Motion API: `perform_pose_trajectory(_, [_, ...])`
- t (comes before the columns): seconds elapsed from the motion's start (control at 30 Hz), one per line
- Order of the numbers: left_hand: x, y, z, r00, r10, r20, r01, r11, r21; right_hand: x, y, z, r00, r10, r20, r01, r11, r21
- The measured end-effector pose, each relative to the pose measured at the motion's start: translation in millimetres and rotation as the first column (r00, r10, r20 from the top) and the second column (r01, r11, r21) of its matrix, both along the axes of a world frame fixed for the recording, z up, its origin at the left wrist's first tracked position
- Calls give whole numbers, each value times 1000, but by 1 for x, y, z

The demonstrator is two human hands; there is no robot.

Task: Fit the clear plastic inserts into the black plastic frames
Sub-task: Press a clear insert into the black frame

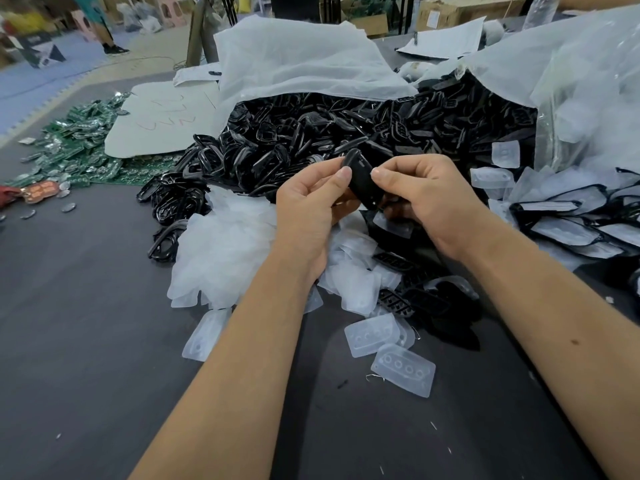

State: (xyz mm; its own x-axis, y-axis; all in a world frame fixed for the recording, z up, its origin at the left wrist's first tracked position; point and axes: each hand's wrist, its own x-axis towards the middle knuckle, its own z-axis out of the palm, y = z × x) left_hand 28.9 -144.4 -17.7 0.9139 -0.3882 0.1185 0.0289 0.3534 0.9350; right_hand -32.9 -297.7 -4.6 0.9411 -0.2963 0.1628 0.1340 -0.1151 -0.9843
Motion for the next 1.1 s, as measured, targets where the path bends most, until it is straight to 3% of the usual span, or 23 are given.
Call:
perform_pose_trajectory(0.23, [-2, -3, -1, 997, 5, 73, -10, 997, 73, 1, 3, -2, 999, -25, 44, 14, 972, 233])
perform_pose_trajectory(0.6, [-6, -3, 0, 989, -34, 146, 16, 992, 124, 2, 1, 4, 999, -46, -16, 48, 840, 541])
perform_pose_trajectory(0.83, [-5, -1, 4, 995, -80, 58, 72, 990, 120, -2, 3, 10, 999, -41, 30, 14, 792, 611])
perform_pose_trajectory(1.1, [-4, 1, 5, 995, -81, 56, 75, 992, 104, 0, 6, 8, 999, -45, 30, 22, 842, 539])
